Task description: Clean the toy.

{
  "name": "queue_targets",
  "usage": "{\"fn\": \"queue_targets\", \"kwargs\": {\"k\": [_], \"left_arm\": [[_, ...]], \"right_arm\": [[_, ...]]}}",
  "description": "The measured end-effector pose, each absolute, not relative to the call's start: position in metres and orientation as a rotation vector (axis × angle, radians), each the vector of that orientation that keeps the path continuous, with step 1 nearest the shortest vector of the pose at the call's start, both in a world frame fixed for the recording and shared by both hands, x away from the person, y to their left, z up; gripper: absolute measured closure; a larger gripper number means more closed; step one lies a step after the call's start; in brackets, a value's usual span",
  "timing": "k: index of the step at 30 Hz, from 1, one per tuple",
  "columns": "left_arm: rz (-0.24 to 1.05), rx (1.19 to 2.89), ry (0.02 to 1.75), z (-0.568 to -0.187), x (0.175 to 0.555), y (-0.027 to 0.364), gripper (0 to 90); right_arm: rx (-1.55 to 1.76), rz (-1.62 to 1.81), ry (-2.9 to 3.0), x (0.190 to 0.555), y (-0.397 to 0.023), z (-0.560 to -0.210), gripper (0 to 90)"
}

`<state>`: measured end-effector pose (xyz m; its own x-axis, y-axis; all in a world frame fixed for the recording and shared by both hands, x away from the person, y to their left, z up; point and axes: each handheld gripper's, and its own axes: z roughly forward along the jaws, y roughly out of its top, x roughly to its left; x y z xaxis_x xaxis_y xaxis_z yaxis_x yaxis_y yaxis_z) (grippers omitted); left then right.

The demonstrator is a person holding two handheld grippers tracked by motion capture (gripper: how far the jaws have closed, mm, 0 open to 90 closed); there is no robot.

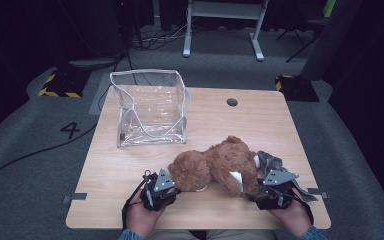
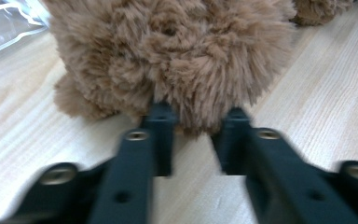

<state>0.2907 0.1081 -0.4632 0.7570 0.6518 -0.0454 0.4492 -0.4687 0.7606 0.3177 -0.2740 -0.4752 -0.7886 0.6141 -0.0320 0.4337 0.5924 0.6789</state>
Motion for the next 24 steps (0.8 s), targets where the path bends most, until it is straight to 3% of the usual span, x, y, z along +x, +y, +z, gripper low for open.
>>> {"fn": "queue_targets", "kwargs": {"k": [3, 7, 19, 24], "left_arm": [[0.344, 2.166, 0.809, -0.461, 0.29, 0.106, 88.5], [0.349, 2.162, 0.79, -0.455, 0.288, 0.107, 89.6], [0.341, 2.027, 0.74, -0.408, 0.266, 0.127, 89.7], [0.304, 2.01, 0.73, -0.4, 0.258, 0.129, 89.8]], "right_arm": [[0.878, 0.987, 2.551, 0.32, -0.272, -0.476, 56.3], [0.847, 0.977, 2.547, 0.319, -0.274, -0.466, 75.5], [0.781, 1.192, 2.467, 0.296, -0.298, -0.361, 83.9], [0.747, 1.183, 2.473, 0.293, -0.294, -0.348, 85.2]]}}
